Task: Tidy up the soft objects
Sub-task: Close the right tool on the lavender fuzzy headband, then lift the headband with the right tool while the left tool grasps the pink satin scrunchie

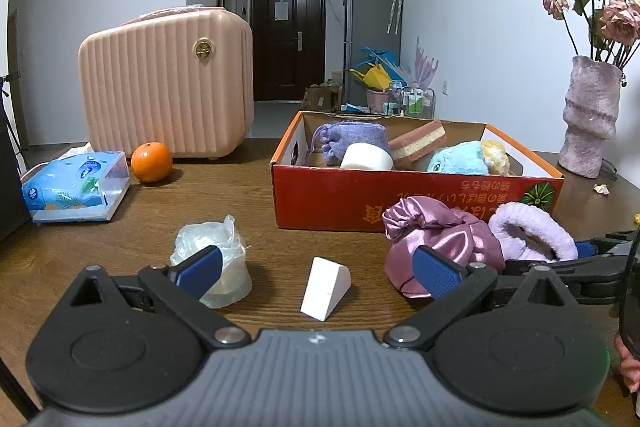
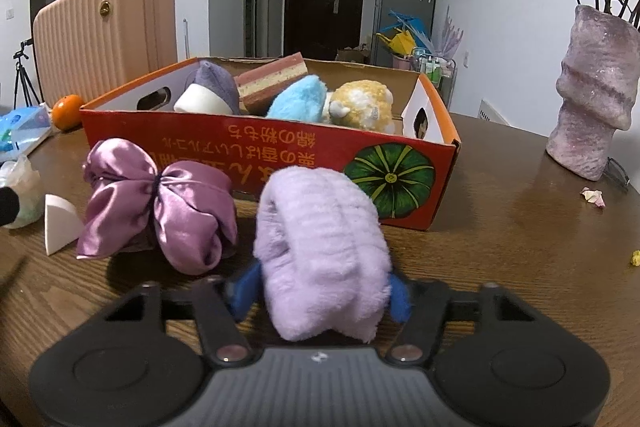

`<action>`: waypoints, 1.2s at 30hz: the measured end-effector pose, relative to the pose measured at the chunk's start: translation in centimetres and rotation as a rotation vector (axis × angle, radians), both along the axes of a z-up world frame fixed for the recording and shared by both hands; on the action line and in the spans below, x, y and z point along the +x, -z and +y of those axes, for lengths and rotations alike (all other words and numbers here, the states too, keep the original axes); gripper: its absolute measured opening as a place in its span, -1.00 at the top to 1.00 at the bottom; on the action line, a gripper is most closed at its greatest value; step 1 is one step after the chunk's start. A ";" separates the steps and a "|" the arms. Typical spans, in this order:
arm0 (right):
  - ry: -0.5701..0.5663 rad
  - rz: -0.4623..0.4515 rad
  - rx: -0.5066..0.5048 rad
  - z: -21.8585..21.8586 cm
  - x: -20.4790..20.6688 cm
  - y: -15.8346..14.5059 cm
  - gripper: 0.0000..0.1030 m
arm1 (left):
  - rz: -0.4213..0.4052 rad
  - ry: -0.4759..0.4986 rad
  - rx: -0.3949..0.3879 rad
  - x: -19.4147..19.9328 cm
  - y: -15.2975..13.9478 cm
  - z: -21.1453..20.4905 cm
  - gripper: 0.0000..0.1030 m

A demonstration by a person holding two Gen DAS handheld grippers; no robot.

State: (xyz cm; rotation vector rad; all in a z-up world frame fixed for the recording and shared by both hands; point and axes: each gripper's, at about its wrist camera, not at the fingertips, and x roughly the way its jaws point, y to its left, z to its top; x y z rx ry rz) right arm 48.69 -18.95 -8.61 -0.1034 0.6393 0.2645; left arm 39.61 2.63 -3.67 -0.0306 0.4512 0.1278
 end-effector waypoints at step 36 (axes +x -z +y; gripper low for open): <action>0.204 -0.148 0.061 -2.6 -3.7 -1.9 0.31 | 0.012 0.070 -0.042 2.7 -0.2 -3.0 -1.00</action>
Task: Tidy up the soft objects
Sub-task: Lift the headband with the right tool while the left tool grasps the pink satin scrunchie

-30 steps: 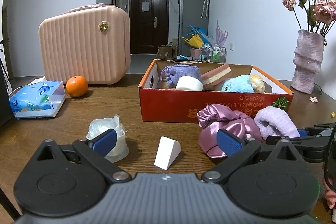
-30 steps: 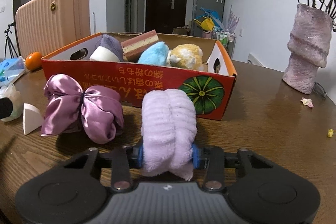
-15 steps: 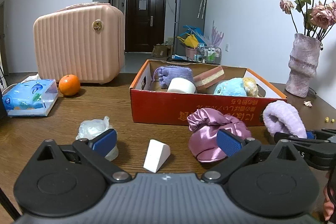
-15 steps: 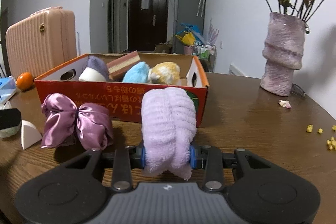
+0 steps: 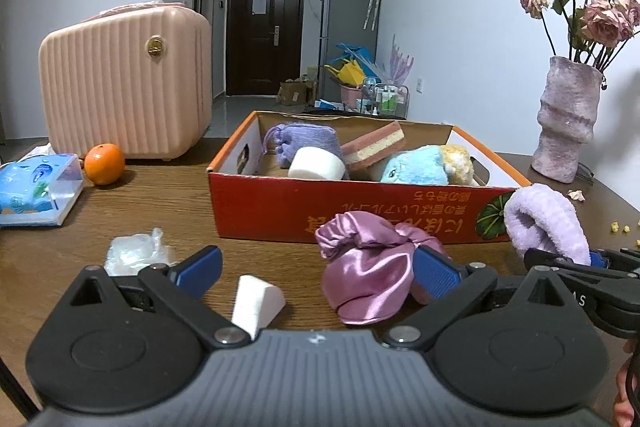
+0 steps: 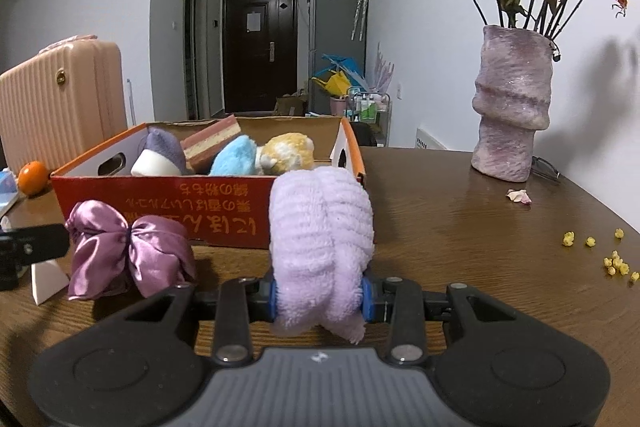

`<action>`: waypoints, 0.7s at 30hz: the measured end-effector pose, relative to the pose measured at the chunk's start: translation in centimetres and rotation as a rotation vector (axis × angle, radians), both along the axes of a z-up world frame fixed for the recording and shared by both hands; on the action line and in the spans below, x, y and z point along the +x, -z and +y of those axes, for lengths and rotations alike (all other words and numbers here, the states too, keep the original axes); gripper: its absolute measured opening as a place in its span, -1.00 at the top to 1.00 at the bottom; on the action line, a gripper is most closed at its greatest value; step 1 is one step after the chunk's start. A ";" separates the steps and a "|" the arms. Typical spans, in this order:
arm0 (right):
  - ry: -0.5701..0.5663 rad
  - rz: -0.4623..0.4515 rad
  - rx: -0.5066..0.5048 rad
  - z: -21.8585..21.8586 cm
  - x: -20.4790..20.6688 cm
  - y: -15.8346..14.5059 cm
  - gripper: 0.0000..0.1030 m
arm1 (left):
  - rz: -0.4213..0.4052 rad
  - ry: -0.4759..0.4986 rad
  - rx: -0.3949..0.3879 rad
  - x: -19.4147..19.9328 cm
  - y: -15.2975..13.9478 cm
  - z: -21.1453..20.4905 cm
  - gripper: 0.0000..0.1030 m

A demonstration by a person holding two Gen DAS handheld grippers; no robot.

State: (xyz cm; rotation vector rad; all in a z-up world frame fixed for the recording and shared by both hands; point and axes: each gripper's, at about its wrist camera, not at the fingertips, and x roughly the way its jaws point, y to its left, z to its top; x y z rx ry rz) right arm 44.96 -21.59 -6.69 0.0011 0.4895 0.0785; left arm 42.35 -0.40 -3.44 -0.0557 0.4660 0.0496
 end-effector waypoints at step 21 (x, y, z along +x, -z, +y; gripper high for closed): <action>-0.014 -0.017 0.004 -0.3 0.8 -0.1 0.31 | 0.055 0.062 0.018 3.5 0.8 -2.9 -1.00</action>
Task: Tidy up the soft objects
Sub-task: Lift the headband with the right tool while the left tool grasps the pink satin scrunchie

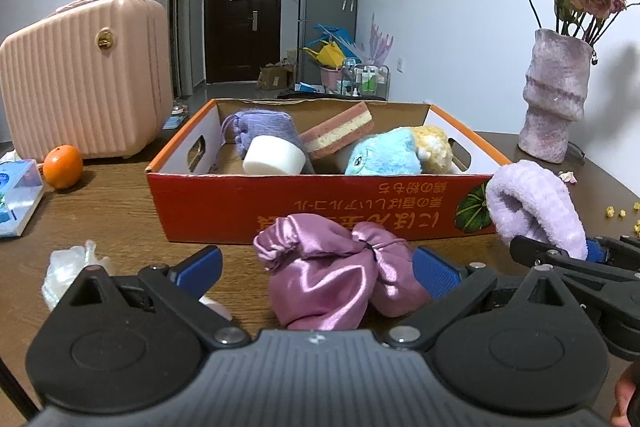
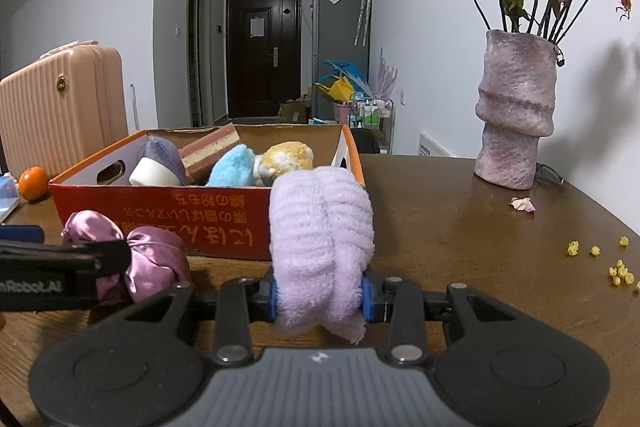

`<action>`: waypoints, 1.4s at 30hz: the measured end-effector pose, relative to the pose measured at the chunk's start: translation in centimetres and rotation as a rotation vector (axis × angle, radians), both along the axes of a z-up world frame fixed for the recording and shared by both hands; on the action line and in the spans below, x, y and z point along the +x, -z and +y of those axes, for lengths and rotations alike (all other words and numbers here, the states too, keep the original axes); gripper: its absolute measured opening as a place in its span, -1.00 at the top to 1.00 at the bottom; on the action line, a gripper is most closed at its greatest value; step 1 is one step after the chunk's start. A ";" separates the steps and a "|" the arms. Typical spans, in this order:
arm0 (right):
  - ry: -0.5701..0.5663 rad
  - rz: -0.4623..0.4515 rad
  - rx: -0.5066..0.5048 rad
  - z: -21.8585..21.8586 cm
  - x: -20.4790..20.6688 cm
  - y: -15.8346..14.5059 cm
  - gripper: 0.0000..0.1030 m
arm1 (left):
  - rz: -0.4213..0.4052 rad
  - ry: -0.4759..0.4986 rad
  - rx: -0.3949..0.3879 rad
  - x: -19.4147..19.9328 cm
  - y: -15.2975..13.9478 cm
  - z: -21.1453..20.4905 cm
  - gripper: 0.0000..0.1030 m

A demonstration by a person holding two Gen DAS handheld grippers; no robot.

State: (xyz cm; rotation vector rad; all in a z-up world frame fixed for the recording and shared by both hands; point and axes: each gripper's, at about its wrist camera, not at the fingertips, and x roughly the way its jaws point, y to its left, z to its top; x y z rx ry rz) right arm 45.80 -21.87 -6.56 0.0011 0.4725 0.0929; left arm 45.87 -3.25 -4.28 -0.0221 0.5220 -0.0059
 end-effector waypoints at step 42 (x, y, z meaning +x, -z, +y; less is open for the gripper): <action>-0.038 -0.033 -0.028 0.7 0.1 0.2 0.31 | 0.098 0.069 -0.004 4.1 2.0 -1.2 -0.01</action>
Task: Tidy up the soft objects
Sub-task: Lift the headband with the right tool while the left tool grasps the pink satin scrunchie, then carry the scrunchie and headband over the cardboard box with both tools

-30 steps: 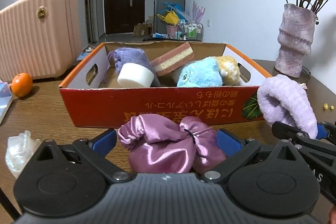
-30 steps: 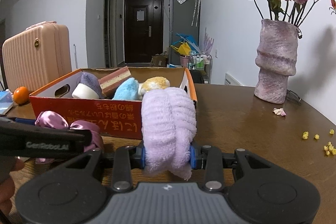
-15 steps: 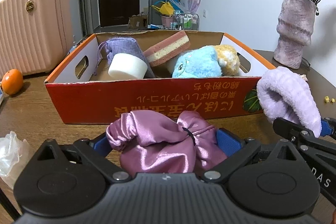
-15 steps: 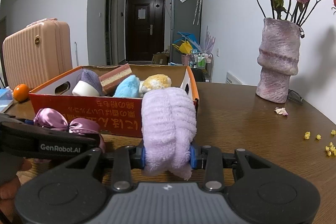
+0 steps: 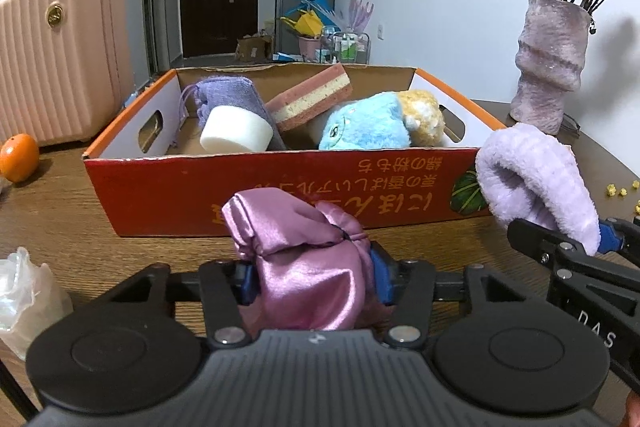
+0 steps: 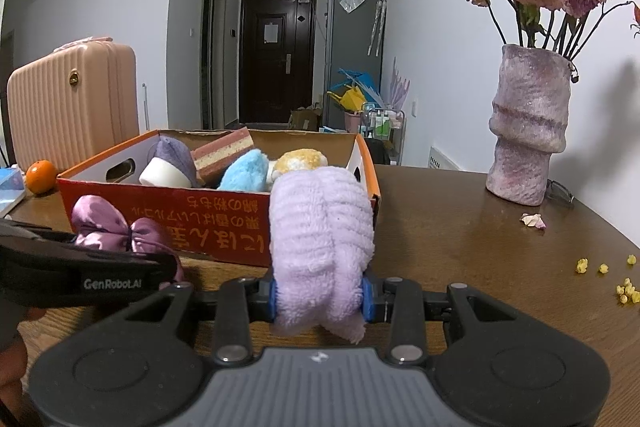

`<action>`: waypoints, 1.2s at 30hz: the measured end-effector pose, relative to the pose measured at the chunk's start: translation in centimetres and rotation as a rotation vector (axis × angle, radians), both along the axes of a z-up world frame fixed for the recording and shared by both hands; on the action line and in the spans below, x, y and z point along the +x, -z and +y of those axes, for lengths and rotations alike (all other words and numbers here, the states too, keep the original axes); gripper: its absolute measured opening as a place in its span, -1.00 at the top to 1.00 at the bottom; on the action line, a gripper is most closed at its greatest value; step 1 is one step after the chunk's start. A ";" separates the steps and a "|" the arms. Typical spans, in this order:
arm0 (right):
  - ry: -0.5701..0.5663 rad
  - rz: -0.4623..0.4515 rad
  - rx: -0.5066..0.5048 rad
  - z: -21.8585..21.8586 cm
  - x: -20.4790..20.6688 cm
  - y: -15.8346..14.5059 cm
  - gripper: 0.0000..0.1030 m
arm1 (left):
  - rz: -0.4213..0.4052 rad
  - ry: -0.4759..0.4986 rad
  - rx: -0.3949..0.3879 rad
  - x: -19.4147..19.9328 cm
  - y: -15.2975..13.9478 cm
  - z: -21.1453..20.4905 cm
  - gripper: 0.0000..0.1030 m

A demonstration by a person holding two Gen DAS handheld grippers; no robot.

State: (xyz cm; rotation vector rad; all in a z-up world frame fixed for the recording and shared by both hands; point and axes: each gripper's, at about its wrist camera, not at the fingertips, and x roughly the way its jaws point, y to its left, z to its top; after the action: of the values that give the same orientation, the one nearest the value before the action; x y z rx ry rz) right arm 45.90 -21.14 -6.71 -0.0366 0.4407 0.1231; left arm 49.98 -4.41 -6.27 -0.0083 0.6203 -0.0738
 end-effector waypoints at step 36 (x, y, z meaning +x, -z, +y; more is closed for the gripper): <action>0.023 -0.158 0.045 2.0 -6.4 -2.0 0.31 | -0.267 -0.125 -0.012 -9.8 -4.0 2.9 0.00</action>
State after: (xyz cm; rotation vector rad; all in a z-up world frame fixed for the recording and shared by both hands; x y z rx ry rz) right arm 39.46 -19.17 -4.74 0.0033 0.2805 0.1064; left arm 40.23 -1.48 -2.27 -0.0476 0.3511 0.0422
